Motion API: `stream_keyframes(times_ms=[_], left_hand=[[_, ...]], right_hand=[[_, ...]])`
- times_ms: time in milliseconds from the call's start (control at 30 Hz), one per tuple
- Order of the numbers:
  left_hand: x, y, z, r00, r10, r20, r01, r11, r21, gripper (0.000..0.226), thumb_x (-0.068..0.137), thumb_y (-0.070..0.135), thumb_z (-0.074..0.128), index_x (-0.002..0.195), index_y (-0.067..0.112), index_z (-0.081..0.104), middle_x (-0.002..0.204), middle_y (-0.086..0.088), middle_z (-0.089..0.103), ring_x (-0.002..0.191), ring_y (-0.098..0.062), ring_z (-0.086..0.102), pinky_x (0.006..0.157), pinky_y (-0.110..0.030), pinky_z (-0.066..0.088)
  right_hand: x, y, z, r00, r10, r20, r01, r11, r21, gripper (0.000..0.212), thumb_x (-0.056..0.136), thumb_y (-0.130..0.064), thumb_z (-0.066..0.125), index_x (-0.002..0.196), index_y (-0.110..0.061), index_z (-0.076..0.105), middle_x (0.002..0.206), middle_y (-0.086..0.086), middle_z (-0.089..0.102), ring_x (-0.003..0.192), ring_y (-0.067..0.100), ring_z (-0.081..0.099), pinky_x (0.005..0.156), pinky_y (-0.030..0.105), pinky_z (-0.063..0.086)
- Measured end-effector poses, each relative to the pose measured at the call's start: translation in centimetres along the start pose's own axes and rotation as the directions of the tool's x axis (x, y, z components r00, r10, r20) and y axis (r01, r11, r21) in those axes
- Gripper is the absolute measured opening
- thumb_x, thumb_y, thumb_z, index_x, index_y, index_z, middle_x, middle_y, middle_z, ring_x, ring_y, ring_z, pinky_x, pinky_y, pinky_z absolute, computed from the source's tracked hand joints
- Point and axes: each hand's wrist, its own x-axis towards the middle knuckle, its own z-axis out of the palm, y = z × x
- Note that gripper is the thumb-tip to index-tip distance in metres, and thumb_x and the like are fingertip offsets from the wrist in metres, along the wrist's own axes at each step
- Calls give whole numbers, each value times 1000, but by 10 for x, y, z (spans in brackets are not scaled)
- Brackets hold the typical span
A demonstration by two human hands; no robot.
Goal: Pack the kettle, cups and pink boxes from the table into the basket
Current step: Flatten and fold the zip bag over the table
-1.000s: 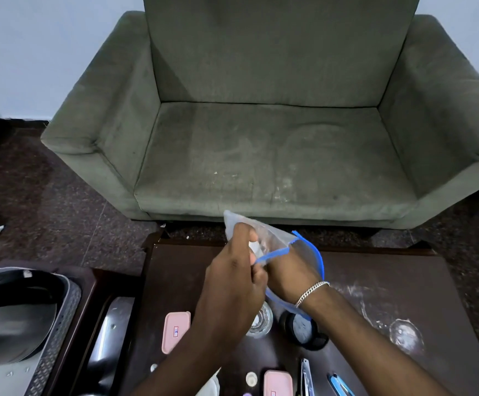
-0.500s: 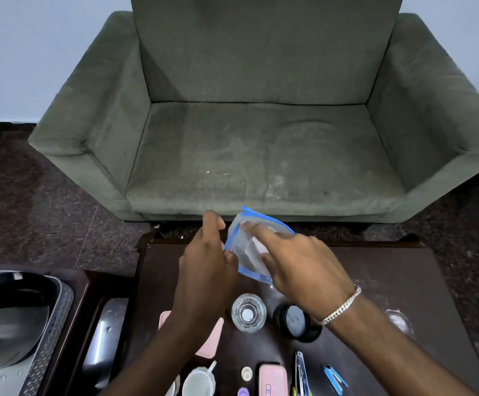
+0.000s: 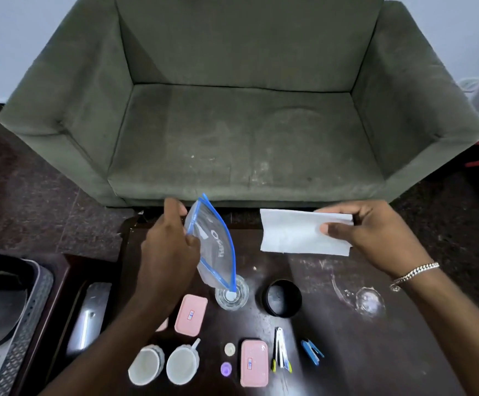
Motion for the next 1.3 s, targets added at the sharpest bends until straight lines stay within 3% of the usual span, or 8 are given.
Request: stream_keyframes(times_ms=[100,233,367,567,633,867,1167,1300], left_hand=[[-2,-4,0,1000,1,-1,-1,1000,10,44,78,-1,64,105,24,40,81,-1,60,75,-37,62,76,-52,55],[-4,-9,2,1000,14,3,-14,1000,20,43,78,-3,63,105,21,41,78,0,59,74,-37,61,73,-52,55],[-9,-12,5,1000,25,18,-26,999,24,43,77,-4,62,105,20,41,76,4,56,72,-35,60,74,-53,55],[-13,-17,11,999,26,27,-27,999,35,43,77,-4,62,103,22,39,75,4,56,71,-33,59,75,-54,55],[-14,-18,12,999,24,33,-25,999,28,43,78,-4,62,104,22,40,75,5,56,72,-33,60,76,-55,55],[-17,-21,18,999,22,41,-22,1000,14,45,77,-3,62,105,24,39,76,4,58,70,-31,61,74,-53,56],[-21,-26,26,998,-38,53,39,999,-23,46,77,-1,64,103,27,38,74,5,60,69,-19,61,63,-37,49],[-23,-29,27,992,-102,78,108,991,-80,46,77,3,66,100,32,38,74,3,63,69,-13,62,58,-28,44]], right_hand=[[-2,38,4,991,124,51,-126,992,32,21,80,-4,80,88,-23,82,72,0,77,55,5,60,57,24,48],[-12,82,19,960,268,80,-264,963,-57,22,80,-1,78,86,-22,81,57,-4,70,43,3,53,46,20,44],[-22,111,38,935,350,57,-337,927,-165,24,80,2,75,85,-21,80,57,-7,66,40,-1,51,44,16,43],[-26,126,62,939,343,-17,-330,888,-319,25,79,3,70,92,-15,82,70,3,70,58,-2,58,45,-1,36],[-25,127,70,940,340,-26,-327,878,-350,27,79,4,66,91,-14,82,71,5,70,63,11,64,48,-2,36],[-16,138,106,926,376,-21,-344,825,-448,33,78,2,55,93,-15,80,88,16,75,86,31,70,73,30,55],[-10,155,141,954,301,-14,-246,753,-610,17,83,1,61,99,-2,65,112,17,62,93,39,66,78,40,57],[-11,152,138,949,314,30,-222,732,-644,46,89,-25,72,127,-12,51,130,14,51,102,40,65,82,44,56]])
